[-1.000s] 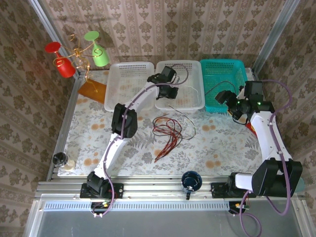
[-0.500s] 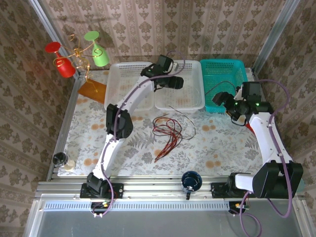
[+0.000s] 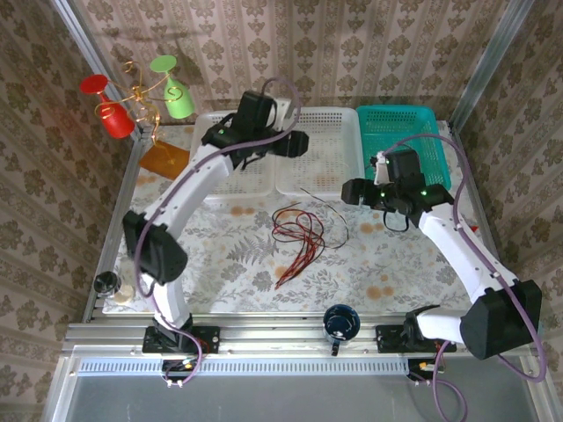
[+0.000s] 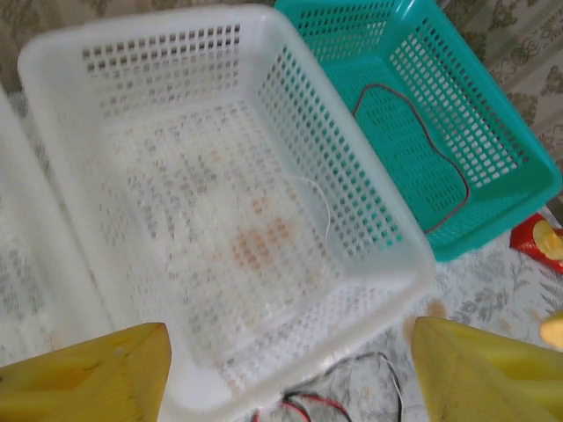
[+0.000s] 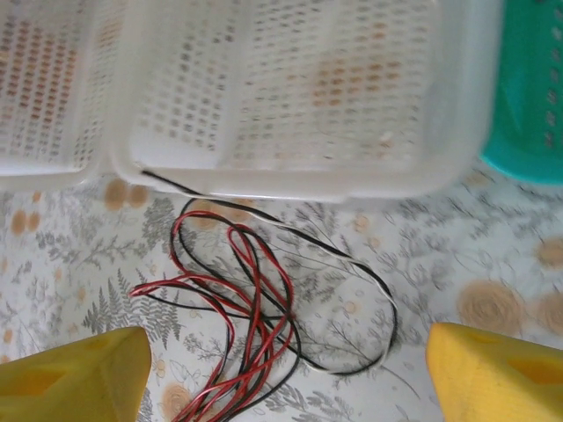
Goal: Untangle the cables
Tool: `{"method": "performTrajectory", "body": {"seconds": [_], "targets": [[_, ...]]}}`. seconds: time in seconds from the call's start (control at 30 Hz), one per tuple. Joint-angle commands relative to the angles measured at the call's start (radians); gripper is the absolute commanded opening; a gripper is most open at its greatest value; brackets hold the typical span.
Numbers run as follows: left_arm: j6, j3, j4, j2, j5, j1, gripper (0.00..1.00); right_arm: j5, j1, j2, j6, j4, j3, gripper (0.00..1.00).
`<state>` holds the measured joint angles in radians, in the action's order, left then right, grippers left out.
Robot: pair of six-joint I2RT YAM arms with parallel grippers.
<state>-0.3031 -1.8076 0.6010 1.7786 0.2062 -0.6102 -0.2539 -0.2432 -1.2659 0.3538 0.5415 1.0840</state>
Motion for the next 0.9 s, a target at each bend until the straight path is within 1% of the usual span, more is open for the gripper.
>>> {"method": "performTrajectory", "body": {"seconds": [0.0,0.07,0.1,0.17,0.2,0.23,0.3,0.4,0.53,0.7,0.77,0.87], "targets": [[-0.074,0.211,-0.131,-0.12,0.028,0.029,0.73,0.022,-0.057,-0.039,-0.187,-0.072,0.04,0.82],[-0.104,0.344,-0.18,-0.209,0.029,0.046,0.73,0.046,-0.093,-0.079,-0.269,-0.064,0.077,0.8],[-0.115,0.398,-0.202,-0.243,0.027,0.049,0.73,0.046,-0.108,-0.102,-0.307,-0.054,0.097,0.76],[-0.132,0.502,-0.234,-0.314,0.027,0.052,0.73,0.048,-0.139,-0.173,-0.391,-0.021,0.146,0.64],[-0.138,0.533,-0.236,-0.335,0.027,0.052,0.73,0.062,-0.154,-0.2,-0.423,-0.011,0.166,0.6],[-0.146,0.567,-0.236,-0.359,0.027,0.053,0.73,0.084,-0.172,-0.229,-0.454,-0.01,0.187,0.58],[-0.164,0.624,-0.24,-0.395,0.031,0.052,0.72,0.13,-0.191,-0.282,-0.504,0.035,0.218,0.57],[-0.191,0.705,-0.264,-0.445,0.029,0.052,0.72,0.087,-0.194,-0.36,-0.587,0.099,0.274,0.56],[-0.234,0.781,-0.302,-0.489,0.021,0.046,0.71,0.061,-0.21,-0.425,-0.716,0.131,0.307,0.59],[-0.265,0.828,-0.327,-0.501,-0.001,0.005,0.71,0.066,-0.218,-0.503,-0.771,0.155,0.381,0.59],[-0.271,0.833,-0.328,-0.497,-0.002,-0.005,0.71,0.065,-0.223,-0.532,-0.783,0.17,0.409,0.56],[-0.284,0.835,-0.335,-0.492,-0.024,-0.034,0.71,0.089,-0.228,-0.552,-0.805,0.173,0.429,0.47]]}}
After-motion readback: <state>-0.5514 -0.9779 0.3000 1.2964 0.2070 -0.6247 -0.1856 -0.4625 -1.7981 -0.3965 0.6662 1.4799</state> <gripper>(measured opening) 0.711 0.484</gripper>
